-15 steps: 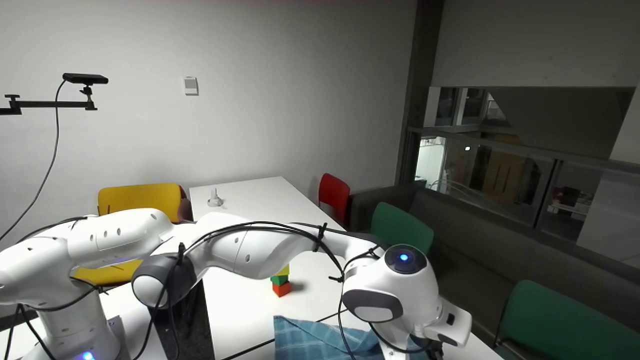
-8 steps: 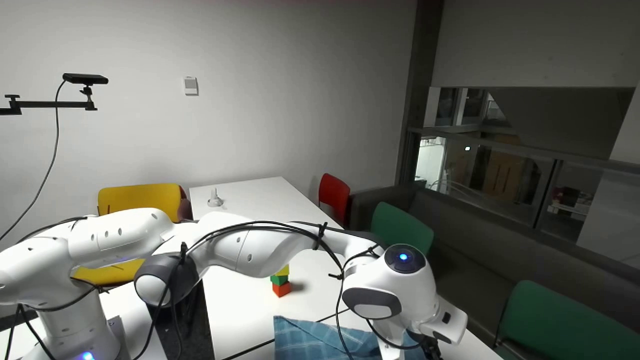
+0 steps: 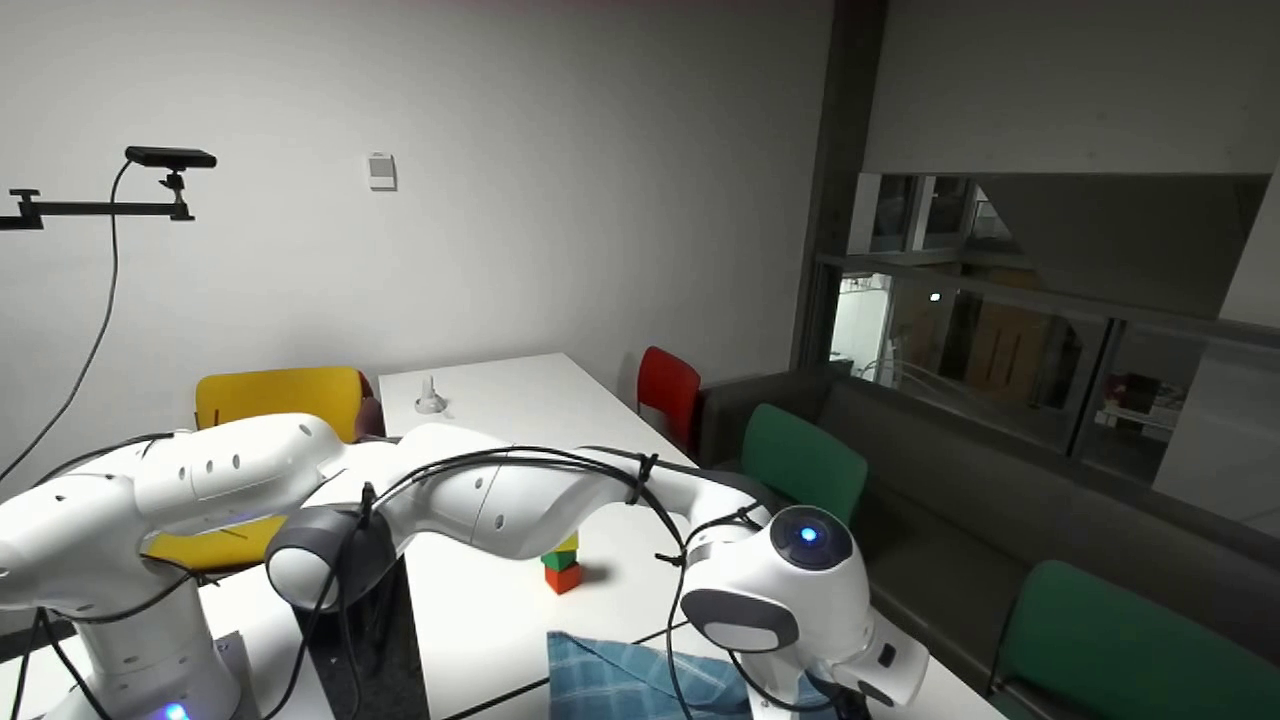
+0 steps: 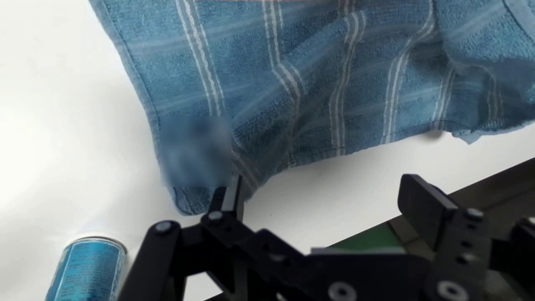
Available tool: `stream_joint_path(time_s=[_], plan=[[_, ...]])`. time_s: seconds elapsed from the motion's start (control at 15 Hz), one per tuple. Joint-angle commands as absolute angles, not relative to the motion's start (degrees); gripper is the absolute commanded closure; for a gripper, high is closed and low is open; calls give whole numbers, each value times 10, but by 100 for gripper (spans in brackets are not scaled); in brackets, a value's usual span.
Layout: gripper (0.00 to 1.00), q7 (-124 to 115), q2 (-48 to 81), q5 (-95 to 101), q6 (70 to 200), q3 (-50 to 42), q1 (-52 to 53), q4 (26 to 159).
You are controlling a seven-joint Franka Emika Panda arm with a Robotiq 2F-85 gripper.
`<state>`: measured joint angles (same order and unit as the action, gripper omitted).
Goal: Unfold the cloth
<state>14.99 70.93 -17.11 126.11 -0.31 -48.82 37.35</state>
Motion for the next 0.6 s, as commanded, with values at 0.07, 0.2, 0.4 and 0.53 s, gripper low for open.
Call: stream_joint_path(time_s=[0.07, 0.2, 0.4, 0.53], plan=[[0, 155, 637, -189, 1292, 2, -499, 486], [0, 161, 616, -193, 1325, 3, -502, 528], [0, 167, 589, -206, 1383, 6, -506, 588], [0, 173, 573, -220, 1431, 8, -509, 628]])
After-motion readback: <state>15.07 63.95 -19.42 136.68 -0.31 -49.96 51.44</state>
